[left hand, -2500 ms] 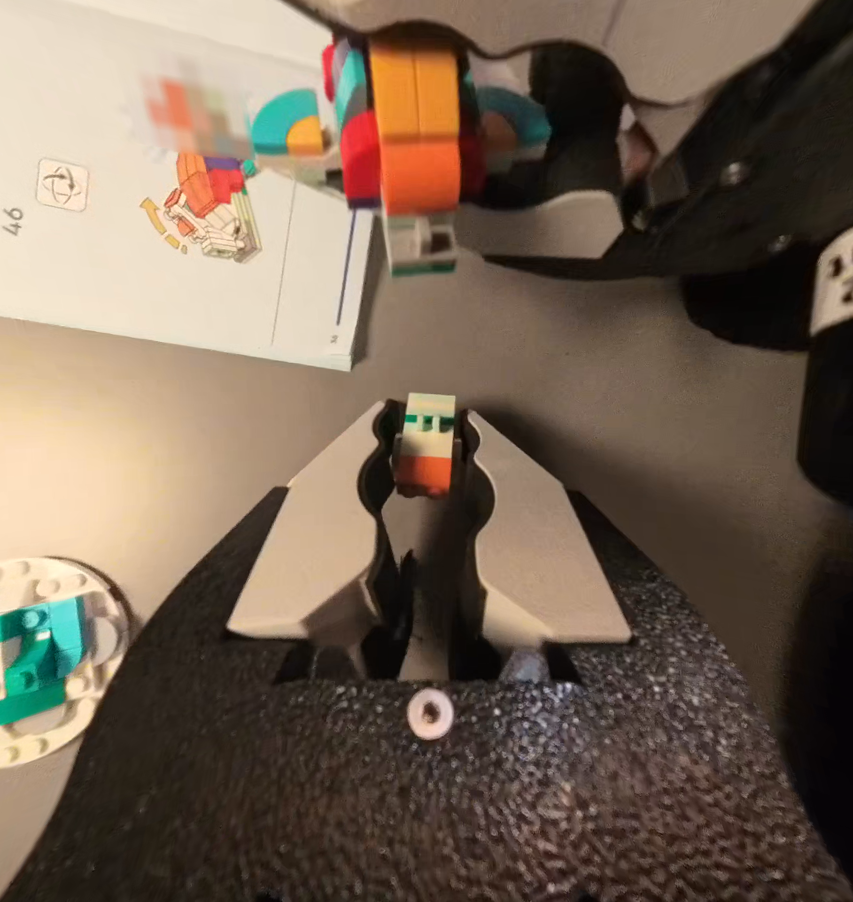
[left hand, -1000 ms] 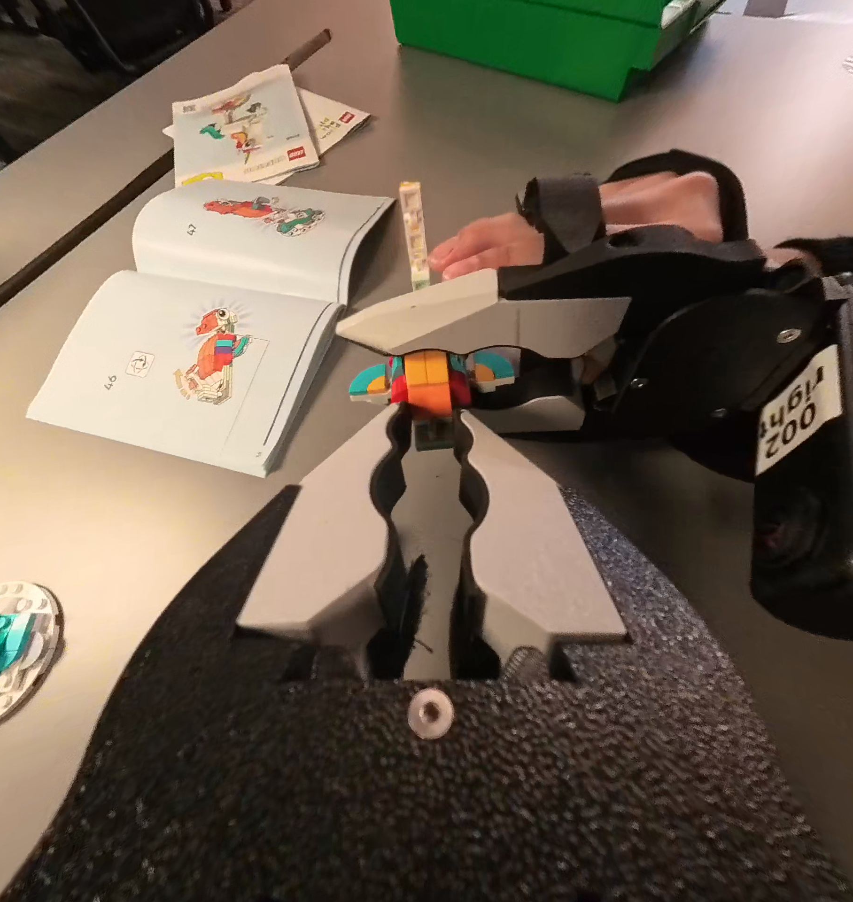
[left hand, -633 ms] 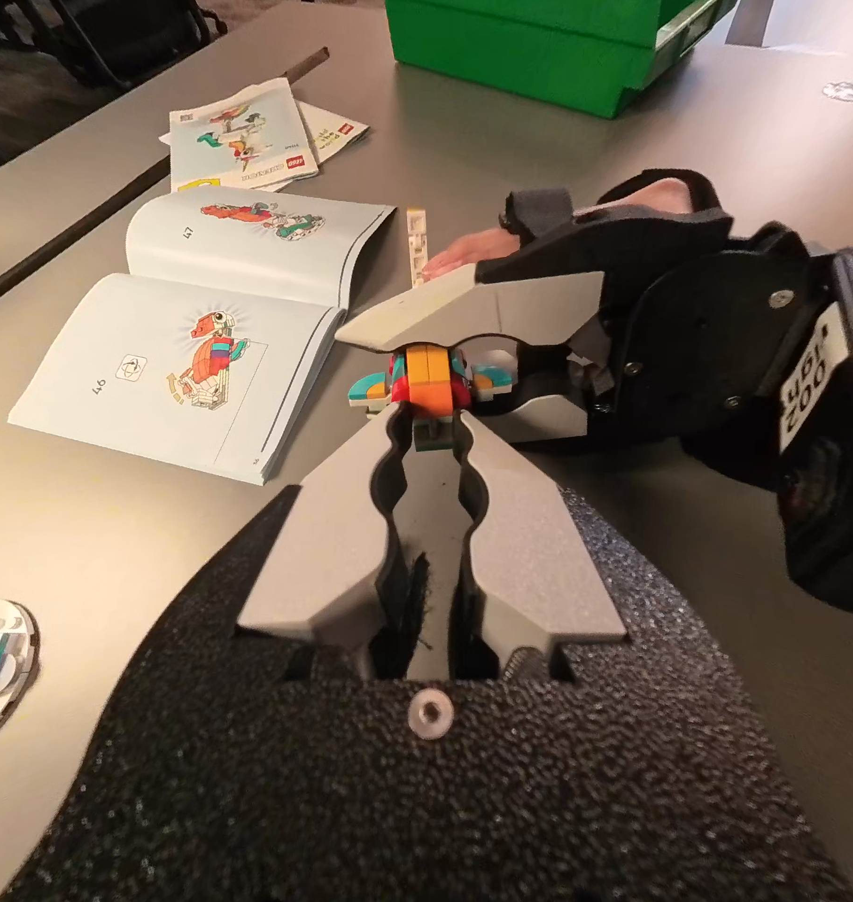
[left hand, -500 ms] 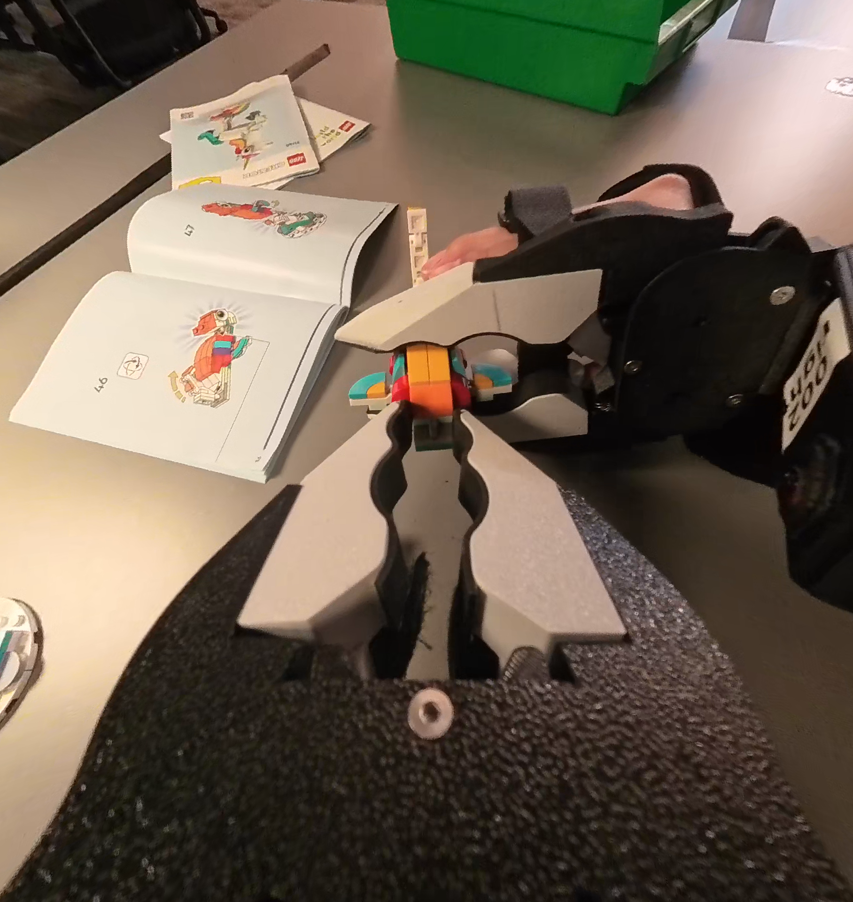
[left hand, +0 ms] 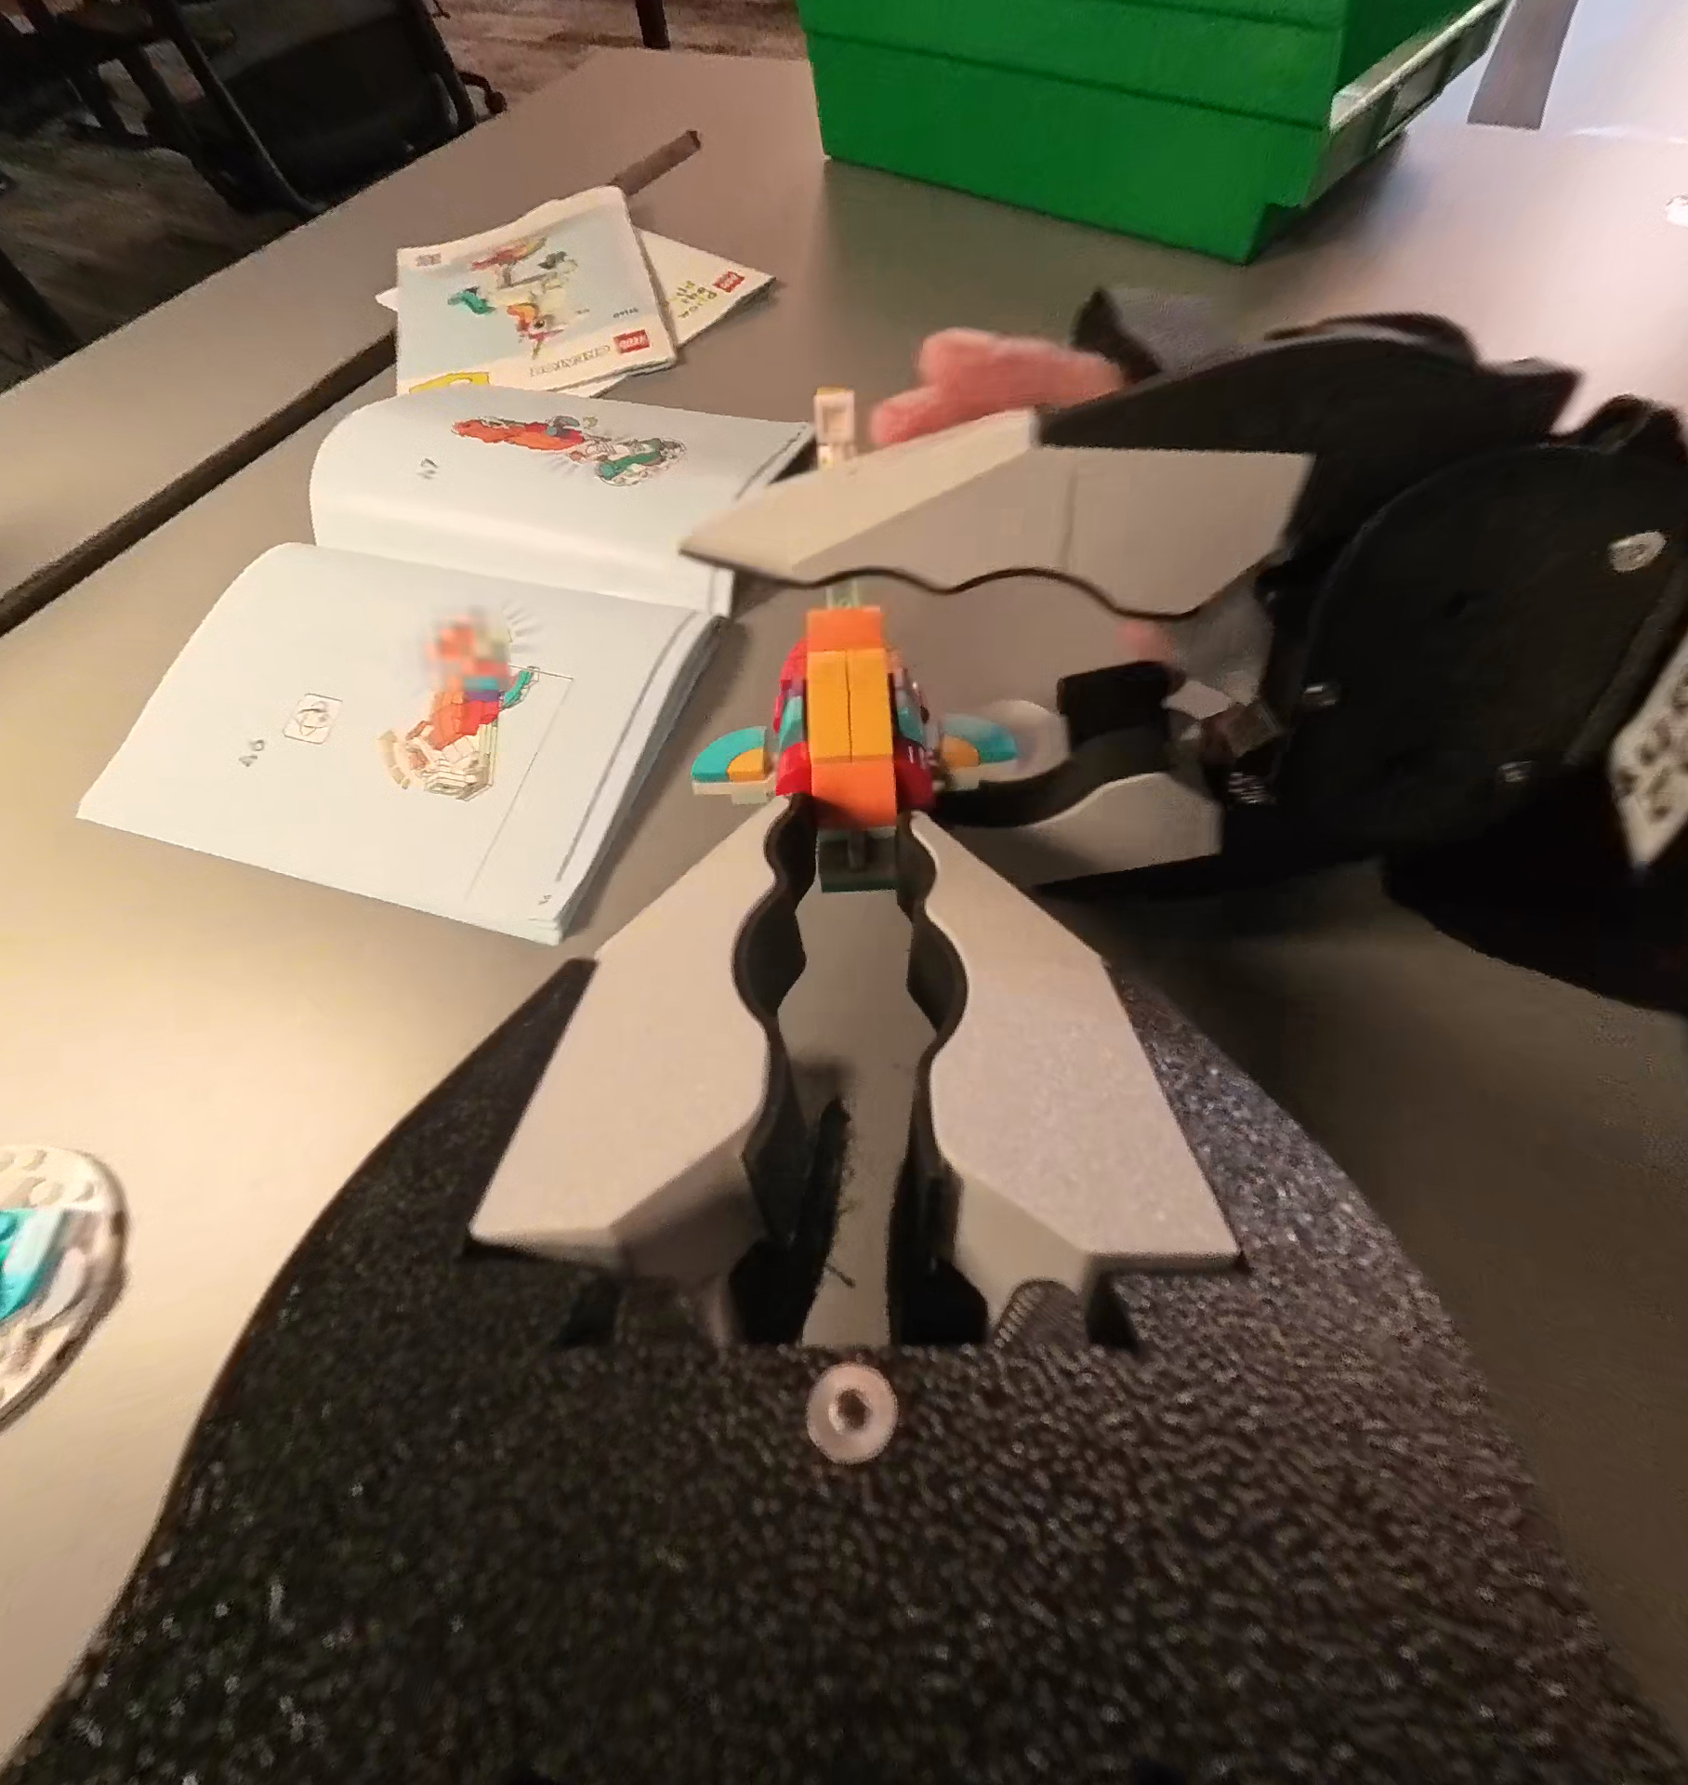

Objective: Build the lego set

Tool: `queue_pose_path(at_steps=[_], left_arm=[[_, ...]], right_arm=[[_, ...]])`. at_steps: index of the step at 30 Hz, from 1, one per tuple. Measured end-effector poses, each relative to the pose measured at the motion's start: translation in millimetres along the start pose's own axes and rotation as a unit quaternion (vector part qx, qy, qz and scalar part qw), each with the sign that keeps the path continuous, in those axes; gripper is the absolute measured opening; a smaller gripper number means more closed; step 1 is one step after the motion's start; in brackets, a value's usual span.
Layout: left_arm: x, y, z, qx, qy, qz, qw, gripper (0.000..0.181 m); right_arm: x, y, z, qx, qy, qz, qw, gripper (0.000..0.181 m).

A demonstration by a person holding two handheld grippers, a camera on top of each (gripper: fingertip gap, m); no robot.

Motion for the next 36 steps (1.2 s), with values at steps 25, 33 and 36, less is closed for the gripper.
queue_pose_path(at_steps=[25, 33, 36], left_arm=[[-17.1, -60.8, 41.9, 0.419, -0.262, -0.195, 0.847, 0.013], [-7.7, -52.9, 40.8, 0.400, -0.248, -0.207, 0.858, 0.013], [-6.6, -50.8, 39.3, 0.392, -0.244, -0.208, 0.862, 0.013]], right_arm=[[74.8, -17.5, 21.5, 0.441, 0.786, 0.171, 0.399, 0.060], [75.0, -19.1, 20.1, 0.455, 0.790, 0.188, 0.364, 0.038], [74.4, -19.2, 20.7, 0.451, 0.787, 0.199, 0.371, 0.037]])
Point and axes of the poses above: each gripper's, where its closed fingertips meet, y out along the fingers, z out of its top, x = y × z across the jaws, the point moved 6 cm from there along -y, back along the fingers
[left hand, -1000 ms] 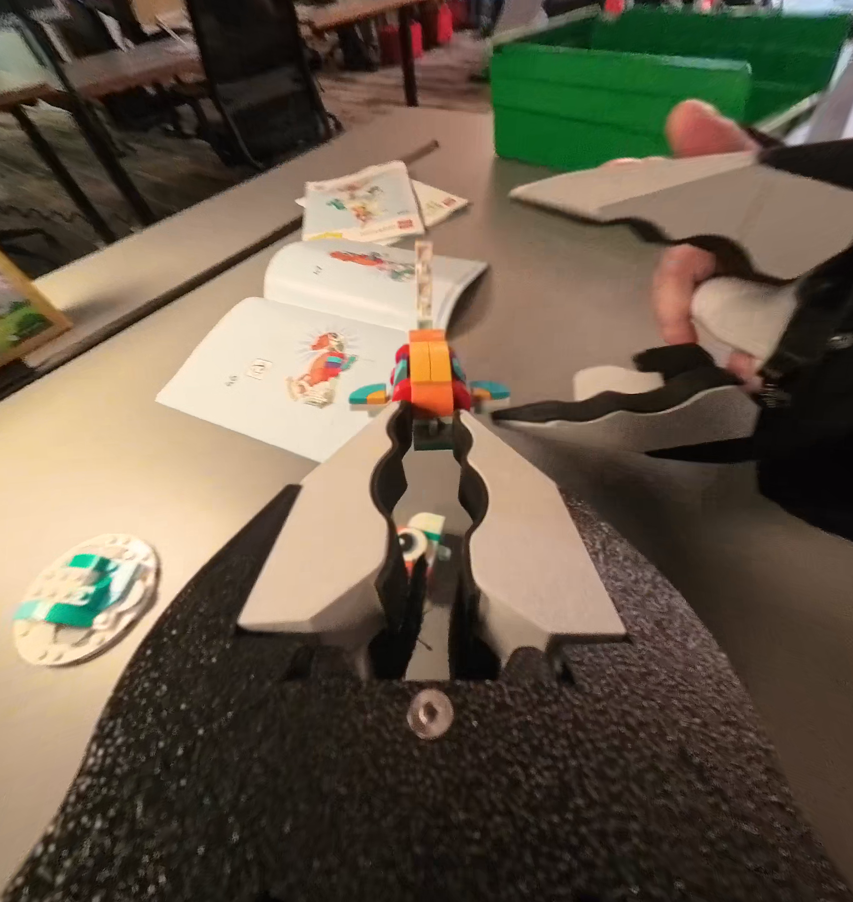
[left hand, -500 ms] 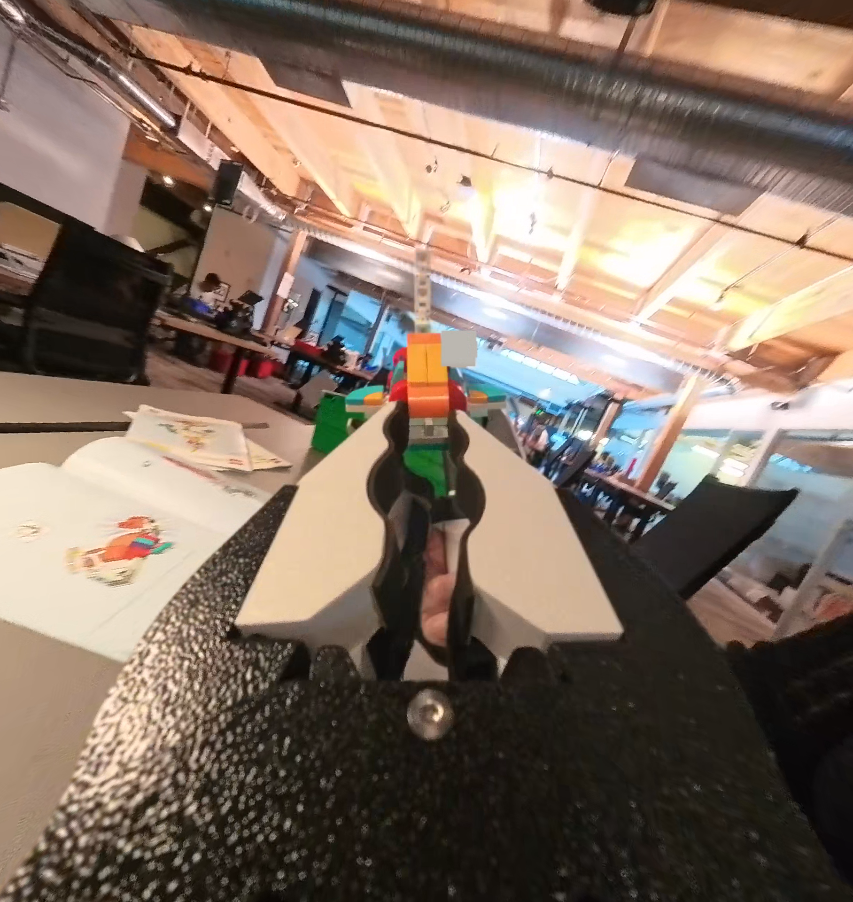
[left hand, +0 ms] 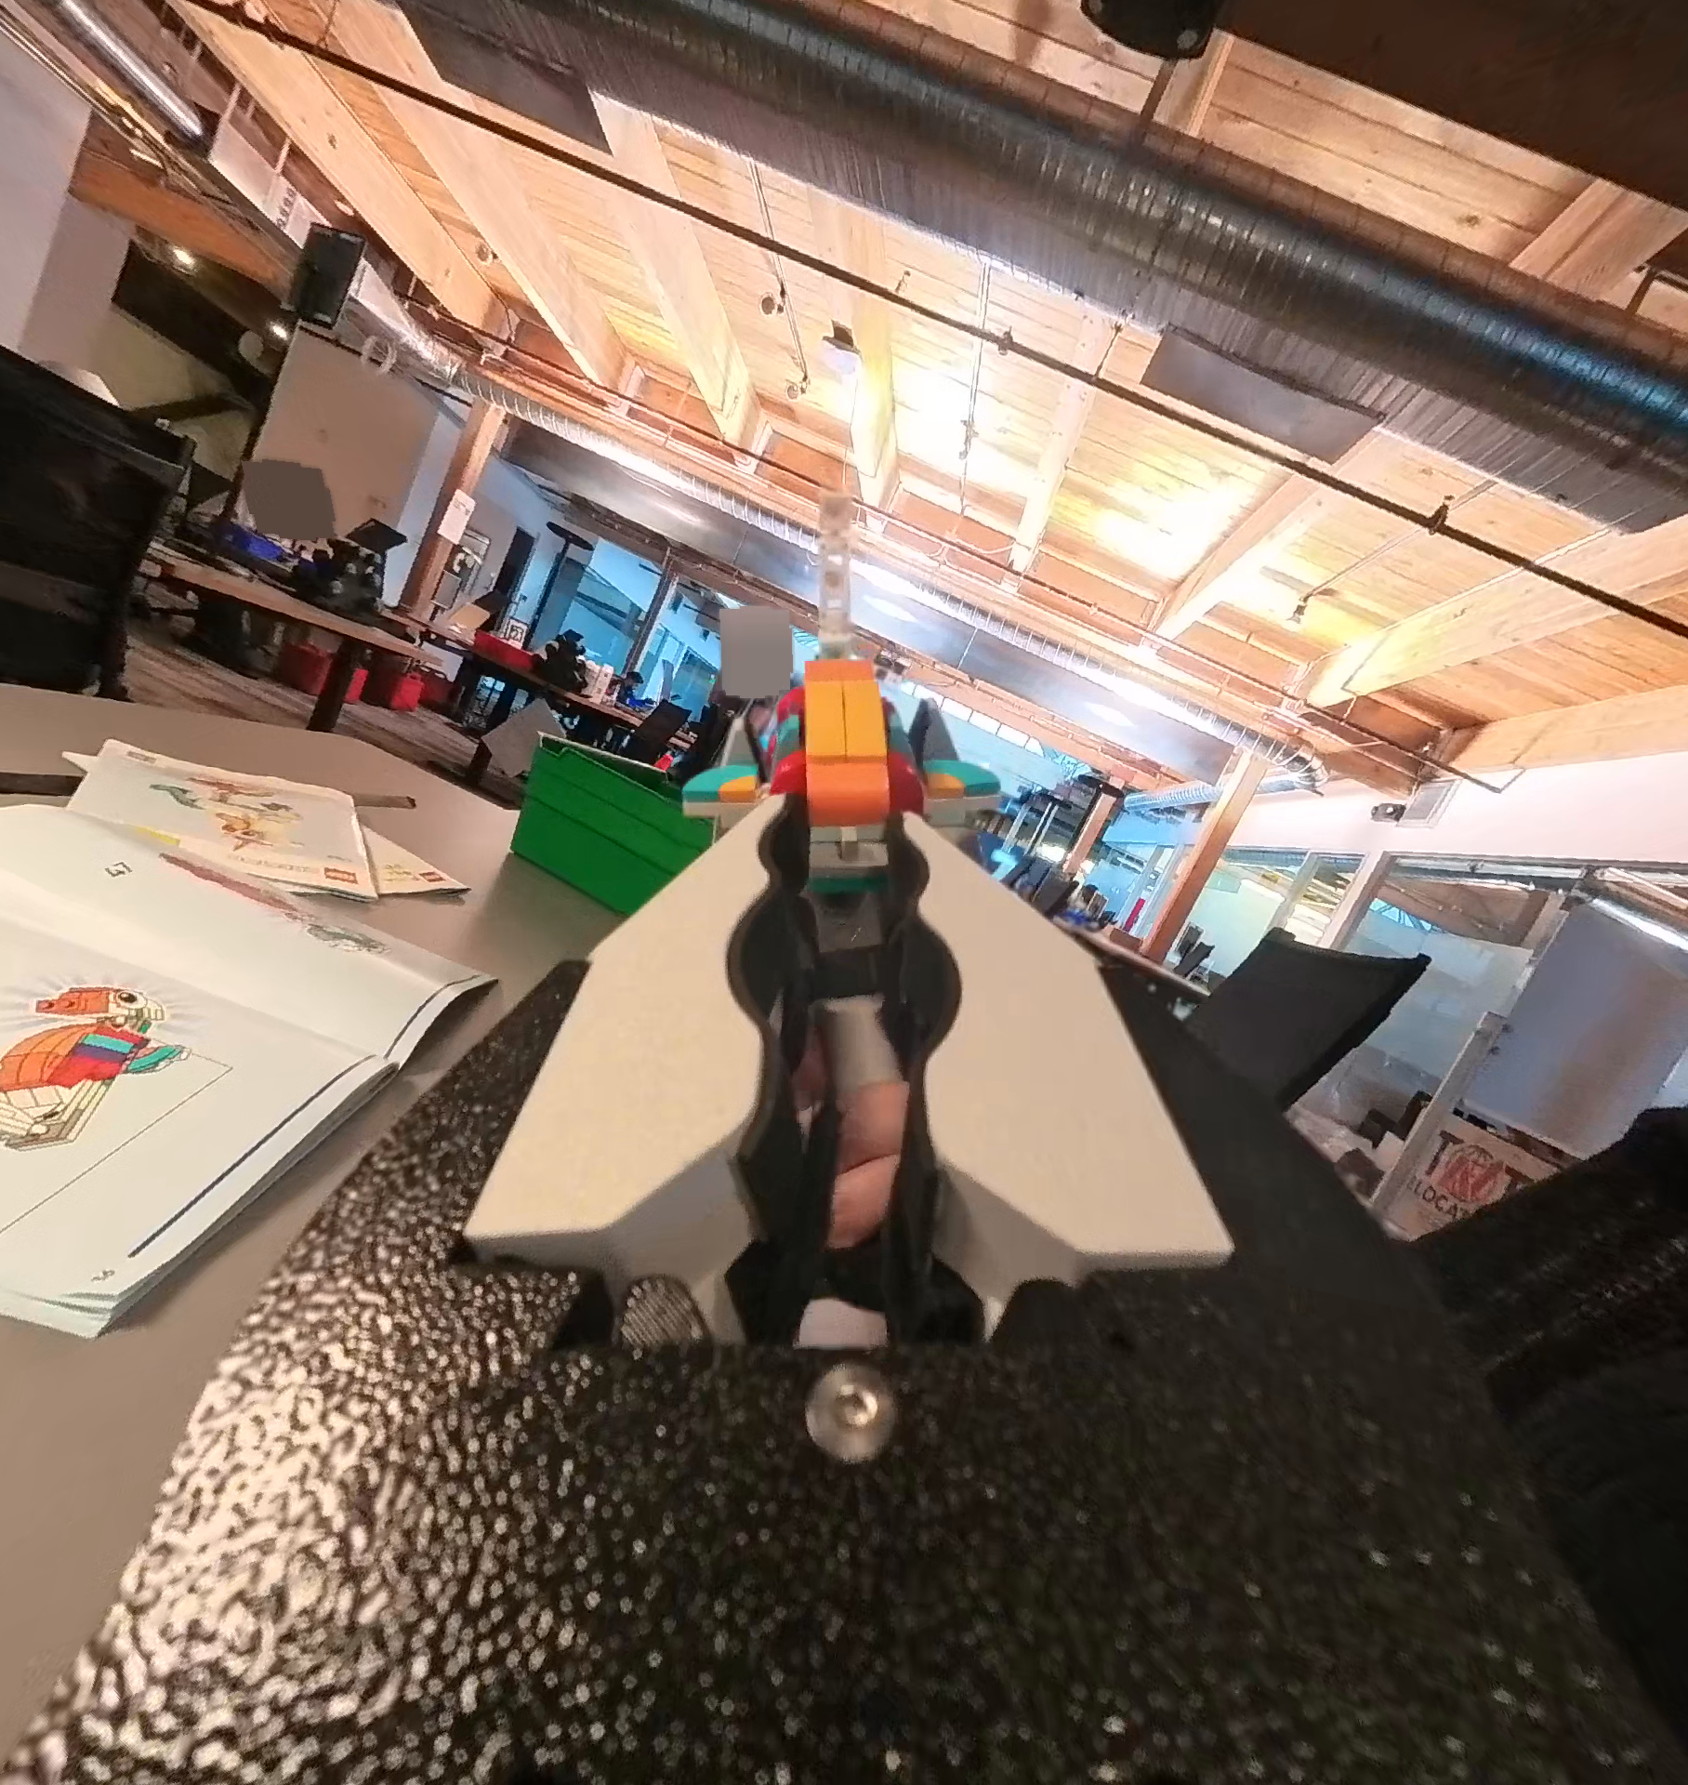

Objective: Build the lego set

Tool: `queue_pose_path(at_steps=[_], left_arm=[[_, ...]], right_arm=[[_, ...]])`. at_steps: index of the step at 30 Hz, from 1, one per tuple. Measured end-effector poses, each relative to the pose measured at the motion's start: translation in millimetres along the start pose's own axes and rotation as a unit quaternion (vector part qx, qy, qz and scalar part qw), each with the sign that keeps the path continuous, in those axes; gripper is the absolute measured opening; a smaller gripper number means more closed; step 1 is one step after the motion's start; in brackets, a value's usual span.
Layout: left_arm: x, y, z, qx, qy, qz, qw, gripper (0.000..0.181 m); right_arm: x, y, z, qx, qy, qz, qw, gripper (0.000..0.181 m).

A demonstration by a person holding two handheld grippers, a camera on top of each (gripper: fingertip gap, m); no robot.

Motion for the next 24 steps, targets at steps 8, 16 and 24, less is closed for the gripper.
queue_pose_path(at_steps=[8, 16, 24], left_arm=[[-0.3, 3.3, -9.4, -0.037, 0.017, 0.005, 0.999, 0.013], [-1.3, 2.3, -7.7, -0.100, 0.067, 0.033, 0.992, 0.035], [-36.2, -49.4, -27.1, -0.379, 0.148, 0.171, 0.897, 0.057]], right_arm=[[1.0, -6.9, 2.6, -0.049, -0.013, -0.005, 0.999, 0.038], [-0.2, -13.9, 8.8, -0.113, -0.103, -0.028, 0.988, 0.036], [21.2, -35.8, 3.9, -0.295, -0.199, -0.085, 0.931, 0.036]])
Point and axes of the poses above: each gripper's, where its closed fingertips meet, y out along the fingers, z out of its top, x = y × z across the jaws, the point moved 6 cm from there along -y, back along the fingers
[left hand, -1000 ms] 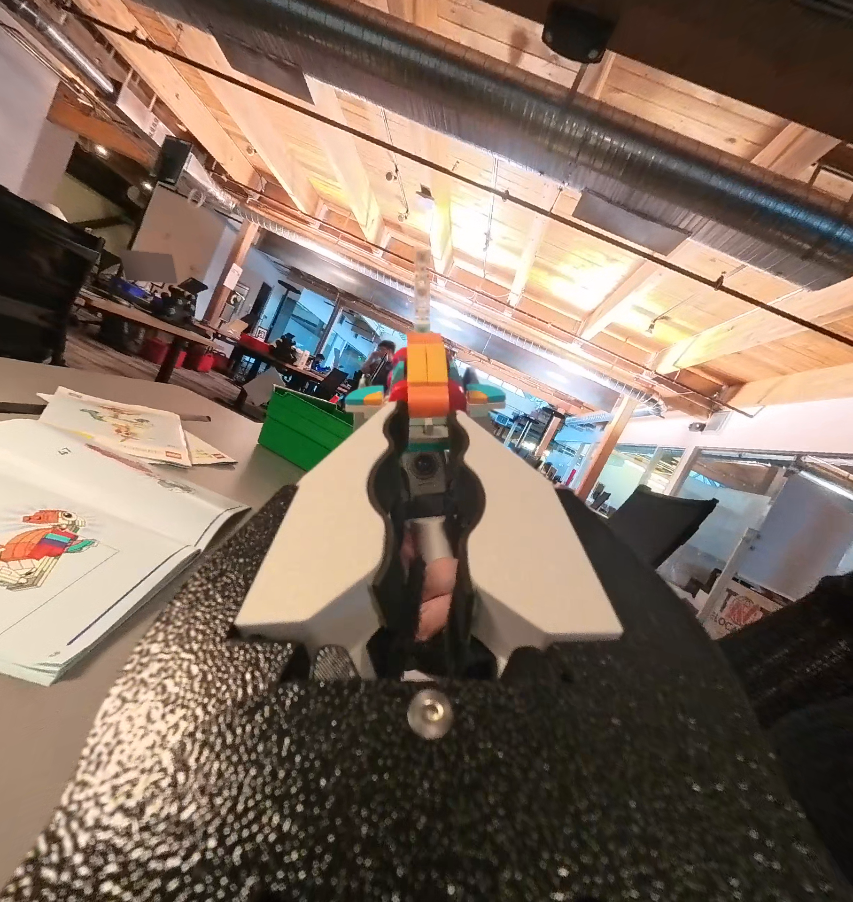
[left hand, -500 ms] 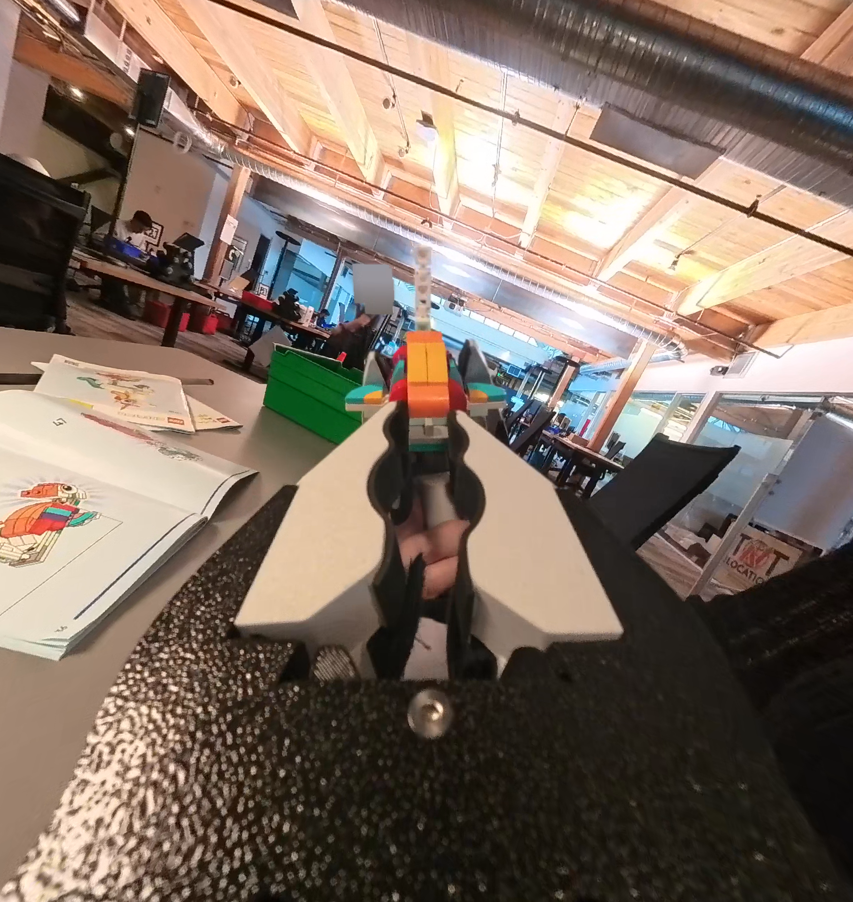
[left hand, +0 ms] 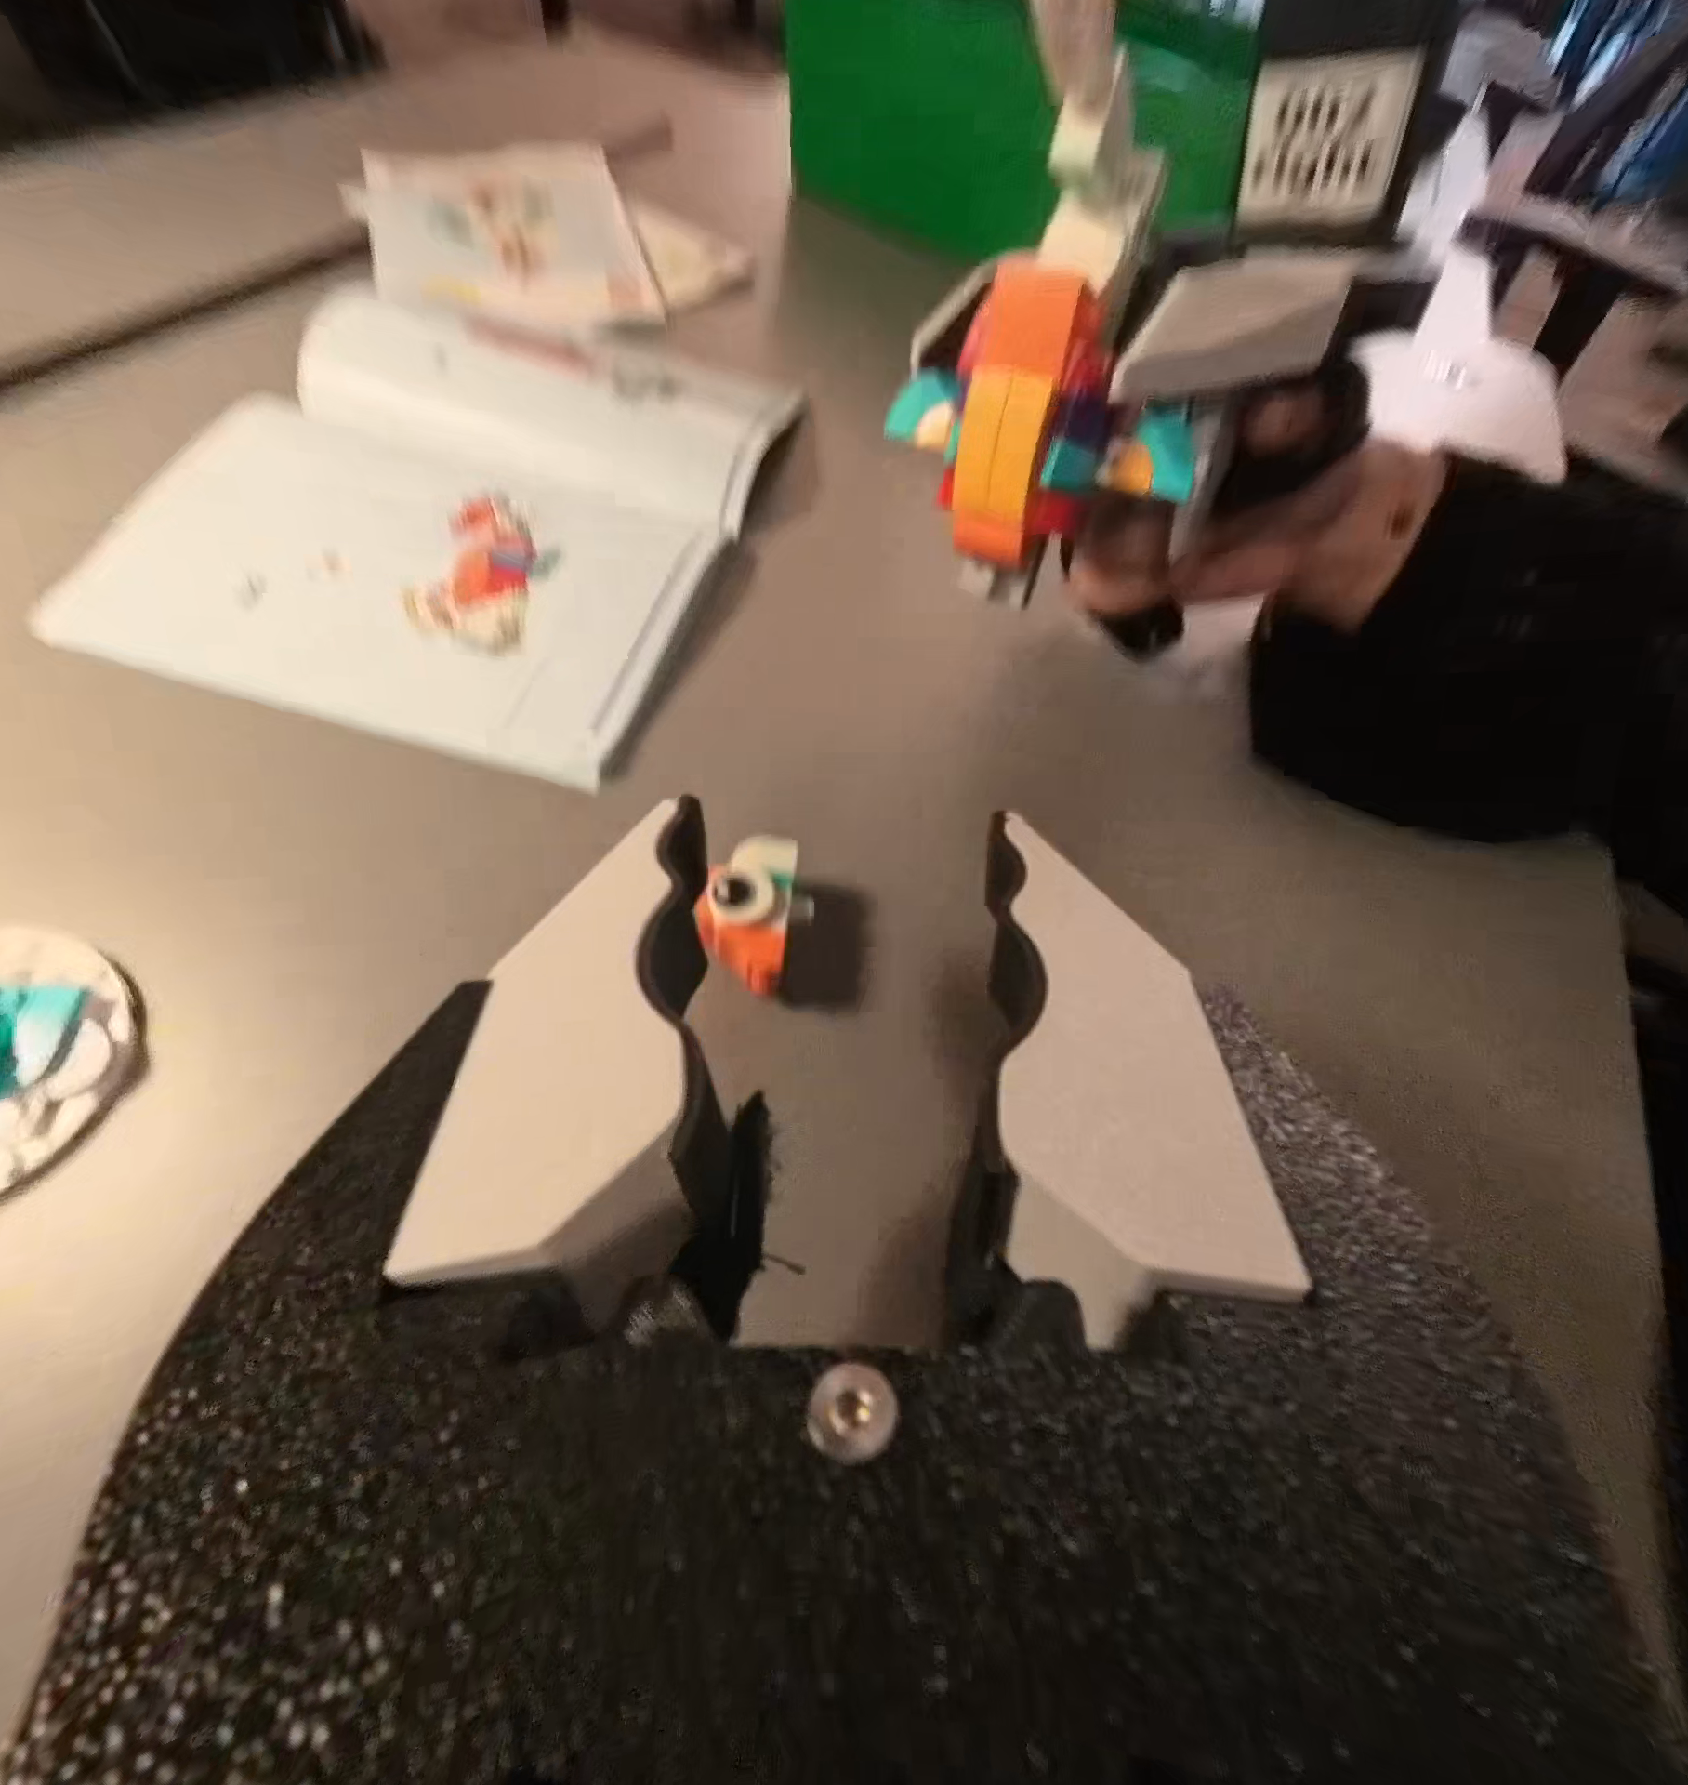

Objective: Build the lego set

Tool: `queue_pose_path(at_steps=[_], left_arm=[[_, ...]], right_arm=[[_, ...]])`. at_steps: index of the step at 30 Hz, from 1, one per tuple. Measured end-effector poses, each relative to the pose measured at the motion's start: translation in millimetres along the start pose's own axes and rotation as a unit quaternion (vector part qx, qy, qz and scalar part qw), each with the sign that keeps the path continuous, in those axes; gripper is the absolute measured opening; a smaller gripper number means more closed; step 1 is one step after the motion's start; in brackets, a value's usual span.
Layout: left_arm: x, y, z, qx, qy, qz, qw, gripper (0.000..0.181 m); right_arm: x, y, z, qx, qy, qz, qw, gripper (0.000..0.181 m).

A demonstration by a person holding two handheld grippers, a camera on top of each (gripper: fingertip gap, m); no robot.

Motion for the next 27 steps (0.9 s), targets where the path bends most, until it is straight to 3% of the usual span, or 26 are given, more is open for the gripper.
queue_pose_path(at_steps=[4, 9, 13, 17, 20, 24, 27], left_arm=[[-7.3, 0.7, -23.1, -0.087, -0.017, 0.016, 0.996, 0.059], [-12.1, 9.7, -34.9, -0.136, 0.007, 0.035, 0.990, 0.052], [-9.1, 12.4, -33.8, -0.137, 0.029, 0.039, 0.989, 0.048], [6.7, 15.1, -30.6, -0.124, 0.013, -0.019, 0.992, 0.044], [1.7, 10.6, -23.4, -0.101, 0.056, 0.004, 0.993, 0.038], [-6.5, 11.4, -14.8, -0.081, 0.122, -0.018, 0.989, 0.061], [-13.9, 19.2, -17.8, -0.102, 0.168, -0.038, 0.980, 0.063]], right_arm=[[9.3, 0.8, -11.6, -0.043, 0.034, 0.017, 0.998, 0.036], [17.2, 7.6, -14.2, -0.068, 0.065, 0.037, 0.995, 0.036], [22.6, 10.2, -15.1, -0.072, 0.089, 0.038, 0.993, 0.036], [22.5, 6.3, -12.2, -0.052, 0.086, 0.032, 0.994, 0.036], [21.4, 3.2, -10.8, -0.040, 0.091, 0.038, 0.994, 0.036], [19.3, 0.3, -9.5, -0.032, 0.095, 0.054, 0.994, 0.036], [19.0, -0.2, -9.5, -0.031, 0.095, 0.055, 0.993, 0.036]])
Point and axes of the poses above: each gripper's, where its closed fingertips meet, y out along the fingers, z out of its top, x = y × z across the jaws, the point moved 6 cm from there along -y, back along the fingers
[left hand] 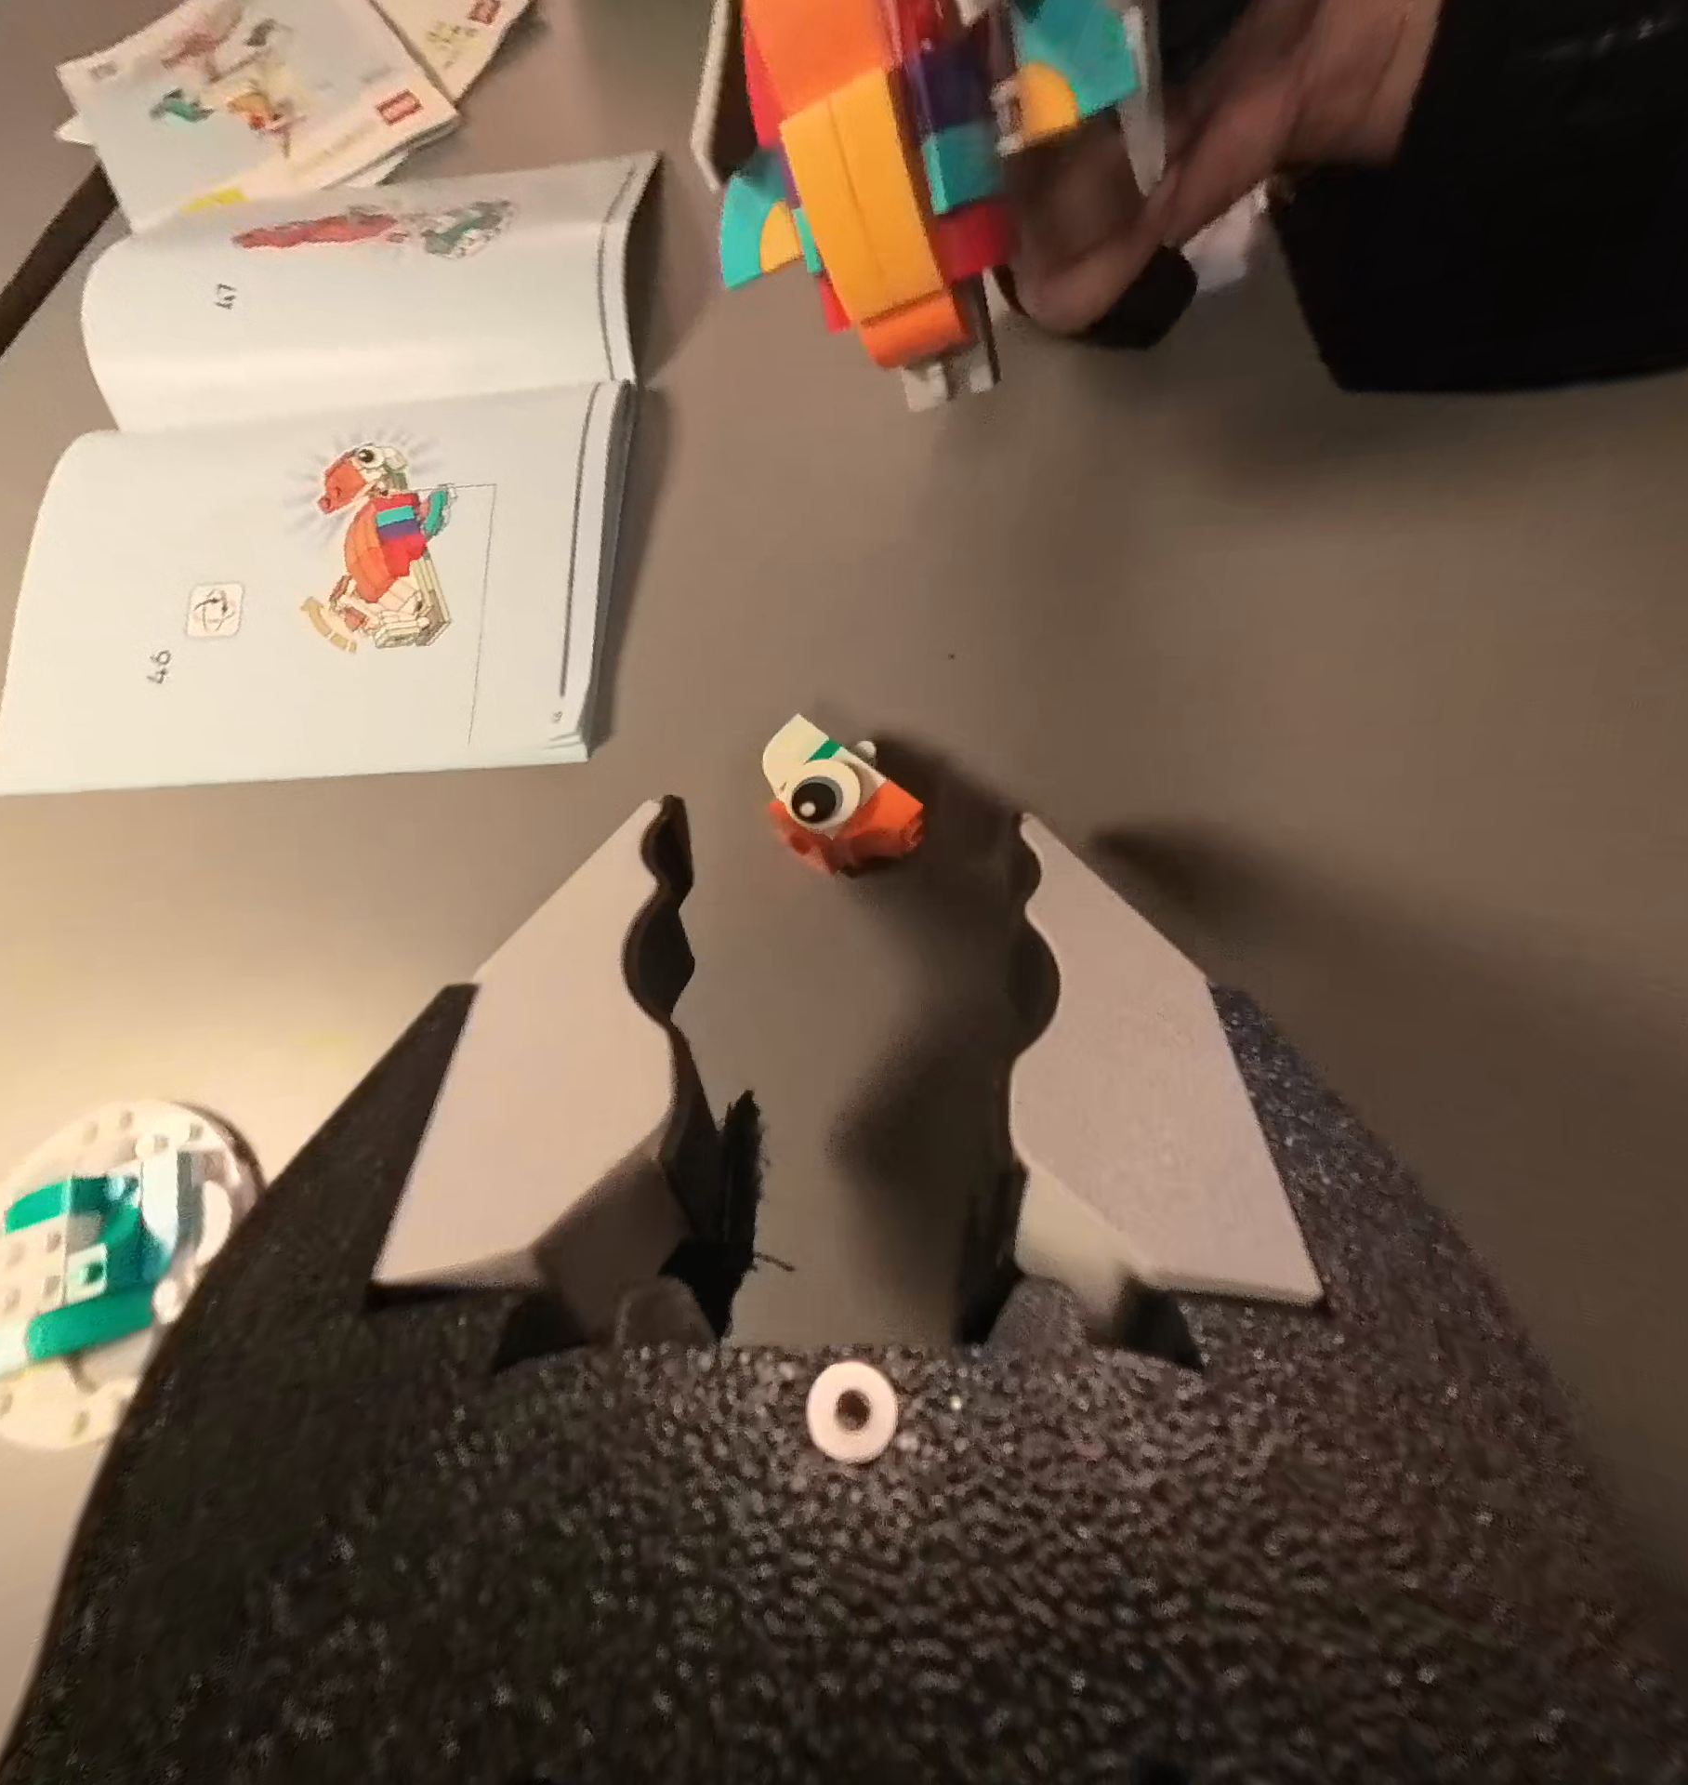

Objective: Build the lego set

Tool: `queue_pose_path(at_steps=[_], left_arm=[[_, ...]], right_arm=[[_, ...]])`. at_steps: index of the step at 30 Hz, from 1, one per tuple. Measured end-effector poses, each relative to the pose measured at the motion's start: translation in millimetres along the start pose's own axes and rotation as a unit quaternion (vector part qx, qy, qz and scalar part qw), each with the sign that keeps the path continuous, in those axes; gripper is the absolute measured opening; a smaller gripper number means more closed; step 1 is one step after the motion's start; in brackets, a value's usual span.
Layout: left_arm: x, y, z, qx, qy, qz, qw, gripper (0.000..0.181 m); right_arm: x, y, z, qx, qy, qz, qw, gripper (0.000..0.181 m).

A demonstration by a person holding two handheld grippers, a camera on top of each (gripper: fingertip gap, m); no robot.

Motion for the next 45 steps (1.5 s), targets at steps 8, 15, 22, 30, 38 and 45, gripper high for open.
queue_pose_path(at_steps=[8, 15, 22, 30, 38, 45], left_arm=[[-1.8, 18.8, 0.2, -0.039, 0.033, -0.039, 0.998, 0.038], [4.2, 12.2, 5.0, -0.018, -0.088, -0.095, 0.991, 0.034], [7.9, -7.2, 24.4, -0.036, -0.168, -0.223, 0.960, 0.034], [3.9, -11.3, 43.0, 0.004, -0.181, -0.244, 0.953, 0.034], [17.9, 16.1, 33.8, -0.005, -0.159, -0.161, 0.974, 0.034], [18.9, 39.1, 21.8, -0.103, -0.083, -0.016, 0.991, 0.035]], right_arm=[[-3.0, -3.0, -0.9, 0.005, 0.001, -0.004, 1.000, 0.036], [-4.5, -4.4, -0.4, 0.014, -0.004, -0.020, 1.000, 0.036], [-4.6, -6.8, 3.1, 0.032, -0.014, -0.031, 0.999, 0.036], [1.8, -17.6, -3.4, -0.081, -0.125, -0.130, 0.980, 0.036], [-8.4, -8.9, -6.9, -0.108, -0.142, -0.115, 0.977, 0.036], [-15.8, -6.6, 9.3, 0.031, -0.041, -0.037, 0.998, 0.037]])
Point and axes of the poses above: each gripper's, where its closed fingertips meet, y out along the fingers, z out of its top, x = y × z across the jaws, the point moved 6 cm from there along -y, back along the fingers
